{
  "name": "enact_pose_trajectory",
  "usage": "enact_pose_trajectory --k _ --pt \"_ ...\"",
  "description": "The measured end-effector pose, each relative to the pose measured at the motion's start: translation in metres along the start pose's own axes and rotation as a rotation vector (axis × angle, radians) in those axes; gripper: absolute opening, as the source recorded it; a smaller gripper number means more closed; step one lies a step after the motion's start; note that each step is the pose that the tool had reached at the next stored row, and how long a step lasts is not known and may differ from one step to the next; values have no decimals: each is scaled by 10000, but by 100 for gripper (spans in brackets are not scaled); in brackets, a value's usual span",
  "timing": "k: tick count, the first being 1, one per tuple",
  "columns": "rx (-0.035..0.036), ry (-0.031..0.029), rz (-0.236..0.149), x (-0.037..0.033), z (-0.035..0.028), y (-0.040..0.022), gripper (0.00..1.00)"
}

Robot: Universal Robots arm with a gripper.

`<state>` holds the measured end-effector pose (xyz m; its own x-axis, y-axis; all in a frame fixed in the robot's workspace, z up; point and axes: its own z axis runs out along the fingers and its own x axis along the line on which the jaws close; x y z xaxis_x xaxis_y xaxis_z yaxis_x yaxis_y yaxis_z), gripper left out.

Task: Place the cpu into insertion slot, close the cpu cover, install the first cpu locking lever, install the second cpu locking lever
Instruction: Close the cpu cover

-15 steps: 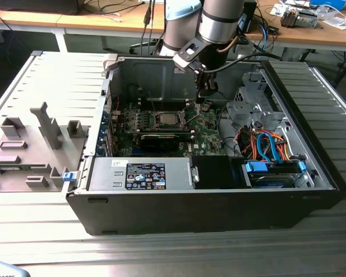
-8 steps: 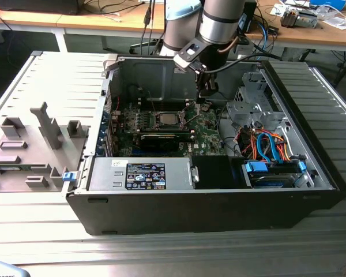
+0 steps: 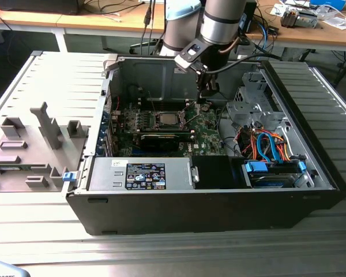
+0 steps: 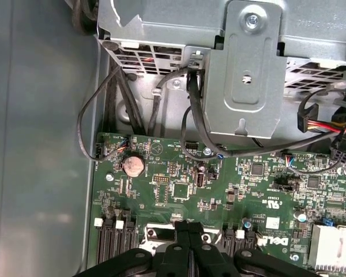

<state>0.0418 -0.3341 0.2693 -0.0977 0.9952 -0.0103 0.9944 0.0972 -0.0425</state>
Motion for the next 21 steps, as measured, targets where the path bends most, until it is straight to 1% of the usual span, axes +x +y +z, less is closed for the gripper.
enact_pose_trajectory --k 9,15,21 --pt "0 0 1 -3 12 39 11" --pt "0 0 1 -3 19 81 11" --pt "0 0 0 -3 24 101 11"
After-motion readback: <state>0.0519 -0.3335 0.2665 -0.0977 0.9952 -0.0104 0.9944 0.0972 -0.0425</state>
